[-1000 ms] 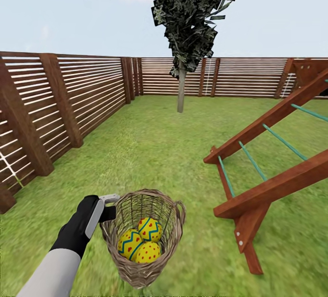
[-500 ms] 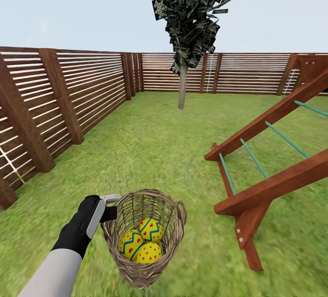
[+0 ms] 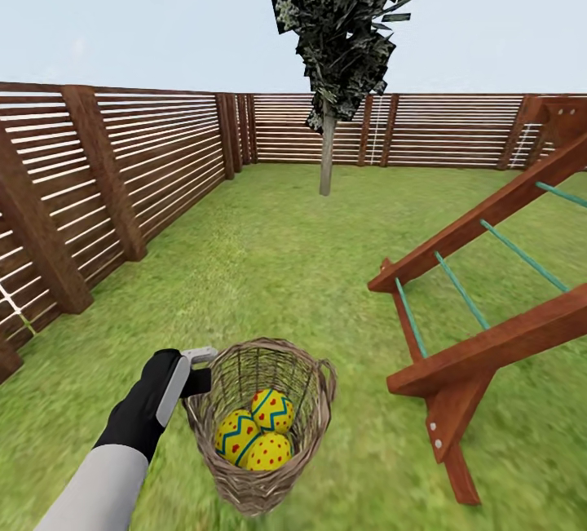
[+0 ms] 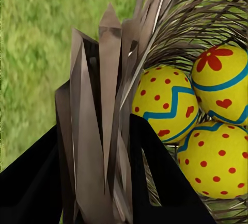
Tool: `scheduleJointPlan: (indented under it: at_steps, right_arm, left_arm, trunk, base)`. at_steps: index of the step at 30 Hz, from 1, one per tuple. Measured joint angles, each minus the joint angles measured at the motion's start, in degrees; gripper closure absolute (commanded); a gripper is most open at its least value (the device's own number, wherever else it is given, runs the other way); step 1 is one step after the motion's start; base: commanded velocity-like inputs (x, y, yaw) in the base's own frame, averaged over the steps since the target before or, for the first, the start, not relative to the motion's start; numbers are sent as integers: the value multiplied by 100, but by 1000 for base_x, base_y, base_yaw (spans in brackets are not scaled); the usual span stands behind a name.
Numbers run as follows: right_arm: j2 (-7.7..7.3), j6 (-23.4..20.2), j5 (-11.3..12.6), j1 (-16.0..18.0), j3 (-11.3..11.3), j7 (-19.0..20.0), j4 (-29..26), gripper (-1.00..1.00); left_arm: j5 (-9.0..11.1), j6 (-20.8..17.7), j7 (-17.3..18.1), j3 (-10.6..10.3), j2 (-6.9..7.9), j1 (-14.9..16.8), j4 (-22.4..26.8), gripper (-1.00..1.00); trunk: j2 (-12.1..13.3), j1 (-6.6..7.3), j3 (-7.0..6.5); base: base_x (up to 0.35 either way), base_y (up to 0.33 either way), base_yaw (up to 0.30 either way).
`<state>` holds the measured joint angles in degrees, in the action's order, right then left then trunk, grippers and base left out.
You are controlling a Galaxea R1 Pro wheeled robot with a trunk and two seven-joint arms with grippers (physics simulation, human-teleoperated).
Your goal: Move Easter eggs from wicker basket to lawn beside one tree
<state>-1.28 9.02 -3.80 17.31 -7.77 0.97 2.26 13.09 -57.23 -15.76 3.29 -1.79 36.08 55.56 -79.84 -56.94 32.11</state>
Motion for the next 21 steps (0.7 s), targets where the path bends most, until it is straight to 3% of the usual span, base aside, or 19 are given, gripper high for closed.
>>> scheduleJointPlan:
  at_steps: [21]
  right_arm:
    - [-13,14,-26,0,7,-33,-4,-100]
  left_arm:
    - [20,10,1,8,-39,0,-6,100]
  trunk:
    - [0,0,0]
  base:
    - [320,0,0]
